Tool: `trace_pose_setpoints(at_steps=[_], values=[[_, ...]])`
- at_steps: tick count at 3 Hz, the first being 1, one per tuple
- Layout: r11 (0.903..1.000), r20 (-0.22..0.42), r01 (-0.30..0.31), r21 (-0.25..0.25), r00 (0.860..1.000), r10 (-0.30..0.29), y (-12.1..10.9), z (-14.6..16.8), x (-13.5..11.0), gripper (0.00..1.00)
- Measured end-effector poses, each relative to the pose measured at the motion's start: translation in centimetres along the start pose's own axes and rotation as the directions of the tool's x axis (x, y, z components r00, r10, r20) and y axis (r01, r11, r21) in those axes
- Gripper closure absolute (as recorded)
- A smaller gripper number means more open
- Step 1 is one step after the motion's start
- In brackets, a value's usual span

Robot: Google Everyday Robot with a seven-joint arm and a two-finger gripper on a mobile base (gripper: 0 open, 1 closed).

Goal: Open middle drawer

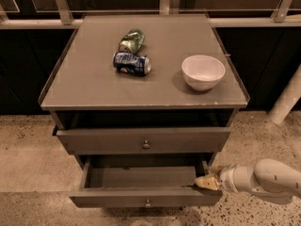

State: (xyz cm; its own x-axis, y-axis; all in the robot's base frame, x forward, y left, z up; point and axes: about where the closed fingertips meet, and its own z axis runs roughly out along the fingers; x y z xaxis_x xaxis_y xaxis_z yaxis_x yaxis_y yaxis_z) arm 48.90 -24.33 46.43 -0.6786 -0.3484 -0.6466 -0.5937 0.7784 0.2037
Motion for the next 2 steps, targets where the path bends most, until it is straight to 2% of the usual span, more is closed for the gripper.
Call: trace_pose_setpoints(at_steps=[1, 2], values=[[1.0, 0.0, 0.0, 0.0, 1.0, 0.0, 0.0, 0.0, 0.0, 0.0], [1.0, 0.0, 0.0, 0.0, 1.0, 0.0, 0.0, 0.01, 0.0, 0.0]])
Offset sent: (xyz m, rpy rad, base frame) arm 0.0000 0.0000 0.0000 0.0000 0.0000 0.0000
